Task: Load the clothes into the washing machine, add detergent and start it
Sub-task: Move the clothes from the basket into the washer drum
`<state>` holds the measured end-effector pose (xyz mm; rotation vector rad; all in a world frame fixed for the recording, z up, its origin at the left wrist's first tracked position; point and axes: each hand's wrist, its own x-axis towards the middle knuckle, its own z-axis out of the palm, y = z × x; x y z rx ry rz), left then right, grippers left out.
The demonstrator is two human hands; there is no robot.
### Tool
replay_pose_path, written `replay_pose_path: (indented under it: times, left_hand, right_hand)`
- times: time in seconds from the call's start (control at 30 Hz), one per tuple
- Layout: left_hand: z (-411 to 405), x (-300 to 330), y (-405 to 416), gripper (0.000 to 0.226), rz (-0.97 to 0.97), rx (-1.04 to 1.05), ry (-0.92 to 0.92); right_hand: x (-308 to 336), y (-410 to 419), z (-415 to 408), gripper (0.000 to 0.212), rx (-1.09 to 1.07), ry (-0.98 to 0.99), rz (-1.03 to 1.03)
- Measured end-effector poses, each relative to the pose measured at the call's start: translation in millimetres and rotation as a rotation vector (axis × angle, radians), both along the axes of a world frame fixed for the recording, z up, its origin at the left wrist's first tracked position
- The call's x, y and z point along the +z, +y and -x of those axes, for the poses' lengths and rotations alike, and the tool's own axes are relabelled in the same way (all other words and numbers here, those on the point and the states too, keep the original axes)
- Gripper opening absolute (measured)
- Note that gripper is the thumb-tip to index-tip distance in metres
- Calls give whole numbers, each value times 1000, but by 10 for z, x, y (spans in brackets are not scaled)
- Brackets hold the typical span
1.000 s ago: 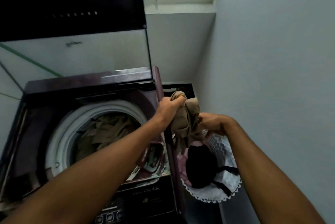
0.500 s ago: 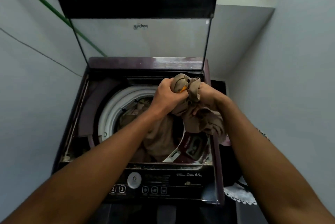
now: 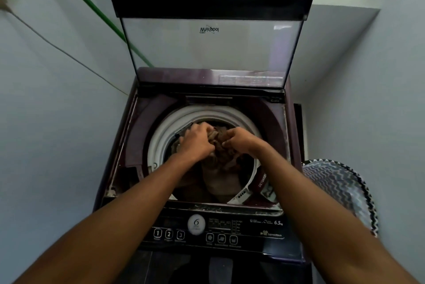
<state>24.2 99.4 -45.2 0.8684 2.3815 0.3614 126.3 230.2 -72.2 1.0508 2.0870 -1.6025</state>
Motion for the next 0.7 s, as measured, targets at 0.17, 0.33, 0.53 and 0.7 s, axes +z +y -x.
replay_pose_path:
  times: [0.17, 0.33, 0.53, 0.7]
  left_hand:
    - [-90, 43, 111, 39, 53, 28, 78]
    - [-312, 139, 445, 40, -14, -48, 70]
    - [-374, 9, 496, 46, 14, -100, -9]
    - [-312, -142, 238, 52, 87, -123, 77]
  right_hand:
    - [174, 127, -93, 23, 19, 31, -131]
    - [338, 372, -313, 29, -40, 52, -150]
    - [390, 450, -574, 27, -79, 32, -142]
    - [227, 284, -496, 31, -28, -30, -154]
